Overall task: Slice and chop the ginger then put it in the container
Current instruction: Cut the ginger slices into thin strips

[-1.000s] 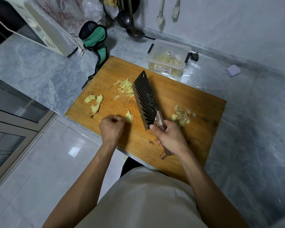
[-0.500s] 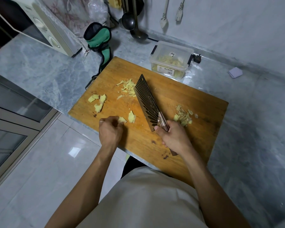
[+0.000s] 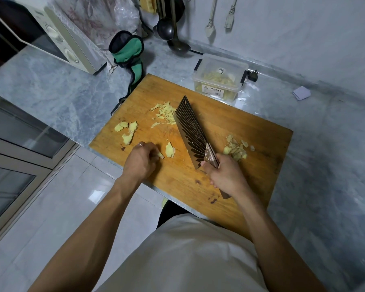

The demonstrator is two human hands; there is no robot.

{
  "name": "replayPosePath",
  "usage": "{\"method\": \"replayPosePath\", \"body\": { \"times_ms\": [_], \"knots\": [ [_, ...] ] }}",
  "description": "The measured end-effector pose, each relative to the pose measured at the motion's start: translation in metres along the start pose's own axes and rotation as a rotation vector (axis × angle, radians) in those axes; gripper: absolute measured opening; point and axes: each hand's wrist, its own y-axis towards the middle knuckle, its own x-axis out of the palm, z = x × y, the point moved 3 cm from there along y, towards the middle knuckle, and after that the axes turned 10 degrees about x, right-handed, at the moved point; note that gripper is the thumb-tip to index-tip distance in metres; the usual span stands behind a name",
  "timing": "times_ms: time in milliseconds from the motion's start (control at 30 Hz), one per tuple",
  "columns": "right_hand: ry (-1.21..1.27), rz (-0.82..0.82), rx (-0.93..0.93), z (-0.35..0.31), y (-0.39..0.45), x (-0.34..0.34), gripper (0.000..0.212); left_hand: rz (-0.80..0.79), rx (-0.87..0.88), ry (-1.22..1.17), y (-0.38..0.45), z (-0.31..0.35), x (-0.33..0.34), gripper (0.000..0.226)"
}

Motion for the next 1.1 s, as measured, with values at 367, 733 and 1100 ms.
{"method": "replayPosePath", "body": {
  "times_ms": [367,733,1100],
  "knots": [
    [-0.003,-0.011,0.019,-0.001,0.0,0.0,0.019,0.069,0.418,-0.053,0.005,0.028,-0.006,0.02],
    [-0.013,-0.021,0.008,-0.004,-0.002,-0.004,0.028,0.154,-0.185,-0.284,0.006,0.027,-0.003,0.021],
    [-0.363,-0.066,-0.146,-0.006,-0.012,-0.012,0.031,-0.061,-0.597,-0.461,0.026,0.037,0.0,0.016]
  ]
}}
